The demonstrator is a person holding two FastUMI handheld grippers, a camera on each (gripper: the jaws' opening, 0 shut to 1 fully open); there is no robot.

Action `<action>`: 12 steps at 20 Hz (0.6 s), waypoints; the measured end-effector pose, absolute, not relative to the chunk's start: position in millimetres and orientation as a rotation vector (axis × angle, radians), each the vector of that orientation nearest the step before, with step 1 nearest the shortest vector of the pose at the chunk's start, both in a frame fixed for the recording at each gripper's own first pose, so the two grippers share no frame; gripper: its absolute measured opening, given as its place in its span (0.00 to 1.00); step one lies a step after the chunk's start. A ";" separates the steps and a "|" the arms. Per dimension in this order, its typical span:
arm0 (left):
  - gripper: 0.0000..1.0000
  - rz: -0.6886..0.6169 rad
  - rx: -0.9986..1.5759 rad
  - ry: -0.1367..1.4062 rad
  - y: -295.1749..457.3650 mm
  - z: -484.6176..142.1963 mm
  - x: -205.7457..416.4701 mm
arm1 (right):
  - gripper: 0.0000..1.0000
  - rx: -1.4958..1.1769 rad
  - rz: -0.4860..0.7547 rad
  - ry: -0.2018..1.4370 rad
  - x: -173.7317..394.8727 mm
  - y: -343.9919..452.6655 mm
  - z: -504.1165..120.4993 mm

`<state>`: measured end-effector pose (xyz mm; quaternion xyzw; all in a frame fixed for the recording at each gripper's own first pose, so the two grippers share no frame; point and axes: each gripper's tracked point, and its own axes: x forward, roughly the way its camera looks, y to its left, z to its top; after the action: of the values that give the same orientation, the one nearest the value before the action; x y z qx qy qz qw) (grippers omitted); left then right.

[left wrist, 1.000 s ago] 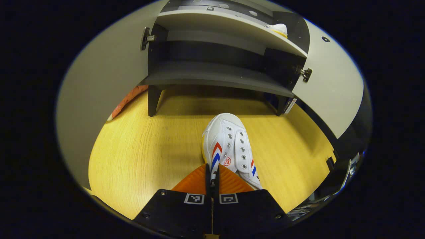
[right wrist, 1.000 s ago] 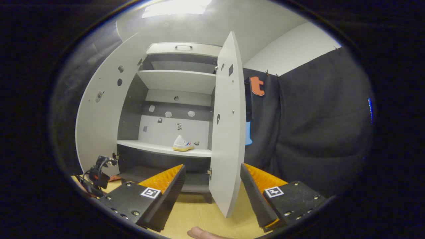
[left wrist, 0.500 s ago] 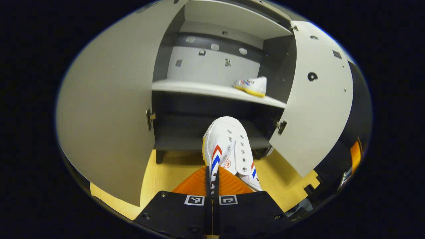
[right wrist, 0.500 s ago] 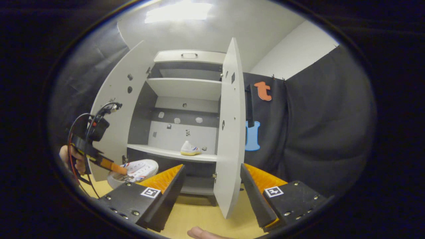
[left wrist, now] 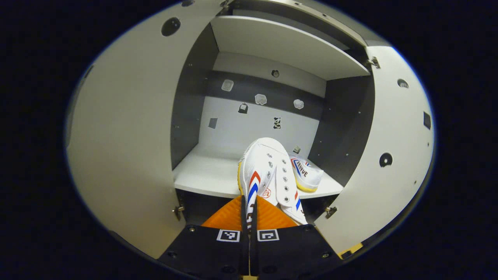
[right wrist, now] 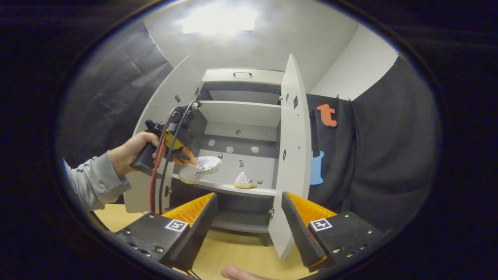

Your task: Grab one shoe with the right hand and put it into the shoe cabinet, grab the other shoe with the left hand and put it into the shoe cabinet; then close the right door with the right hand and the left door with the left hand.

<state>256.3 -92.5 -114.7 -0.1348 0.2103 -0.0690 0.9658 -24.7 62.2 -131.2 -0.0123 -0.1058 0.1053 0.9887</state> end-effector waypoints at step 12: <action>0.02 -0.042 -0.316 0.558 -82.2 -134.3 398.1 | 0.98 0.006 0.191 -0.224 -42.1 34.6 -133.5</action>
<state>398.1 -82.2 -134.3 -0.1551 0.2743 -0.0205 0.9488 -42.1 34.6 -133.5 0.0032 -0.1116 0.0950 0.9892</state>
